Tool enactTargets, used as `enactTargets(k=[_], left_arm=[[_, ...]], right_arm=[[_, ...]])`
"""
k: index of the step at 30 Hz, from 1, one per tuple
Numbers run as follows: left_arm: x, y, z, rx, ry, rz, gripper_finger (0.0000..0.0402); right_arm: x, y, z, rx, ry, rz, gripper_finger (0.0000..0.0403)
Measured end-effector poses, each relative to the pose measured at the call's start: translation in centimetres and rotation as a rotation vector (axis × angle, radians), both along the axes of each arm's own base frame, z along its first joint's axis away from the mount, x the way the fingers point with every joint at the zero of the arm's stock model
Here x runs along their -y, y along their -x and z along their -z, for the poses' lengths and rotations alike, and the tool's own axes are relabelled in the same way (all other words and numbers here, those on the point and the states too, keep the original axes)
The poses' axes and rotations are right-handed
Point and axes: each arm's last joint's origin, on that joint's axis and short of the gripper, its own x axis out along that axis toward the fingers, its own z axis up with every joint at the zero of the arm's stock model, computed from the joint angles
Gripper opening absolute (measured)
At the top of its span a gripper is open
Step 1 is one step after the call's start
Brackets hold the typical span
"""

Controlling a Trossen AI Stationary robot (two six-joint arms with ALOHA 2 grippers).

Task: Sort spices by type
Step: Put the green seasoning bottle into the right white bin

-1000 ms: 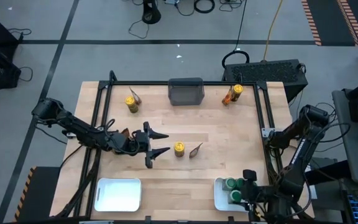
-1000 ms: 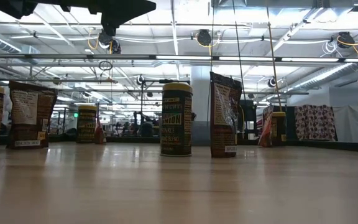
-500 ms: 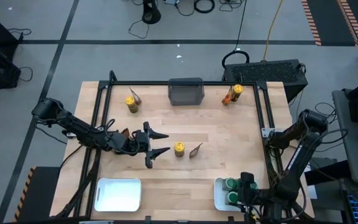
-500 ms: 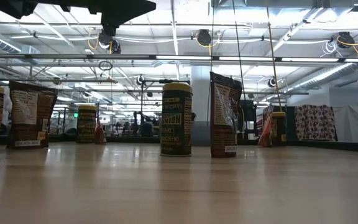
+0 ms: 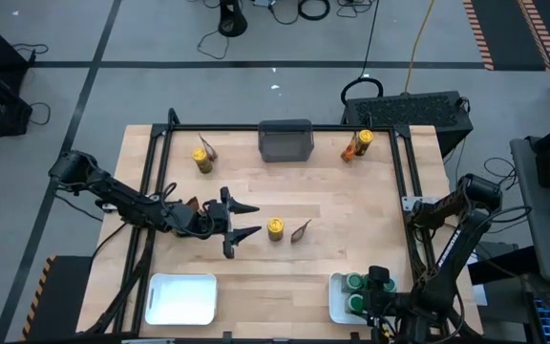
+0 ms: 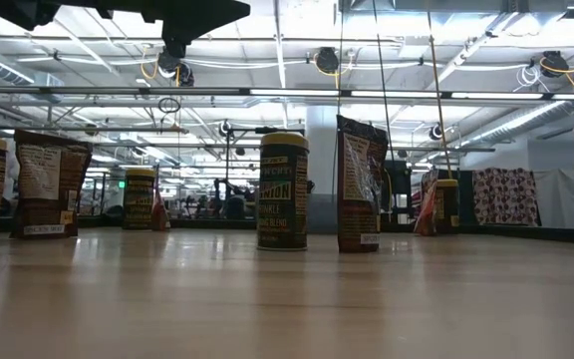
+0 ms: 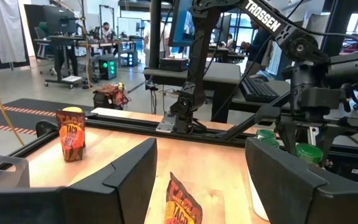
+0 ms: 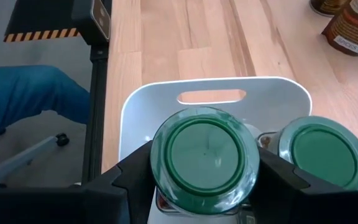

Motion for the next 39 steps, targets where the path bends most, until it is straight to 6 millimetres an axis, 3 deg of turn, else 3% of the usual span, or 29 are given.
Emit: enactTargets(k=[39], left_arm=[[0.00,0.00,0.00,0.000,0.000,0.000,0.0248]], right_arm=[[0.29,0.29,0.24,-0.070,0.003,-0.003,0.0197]])
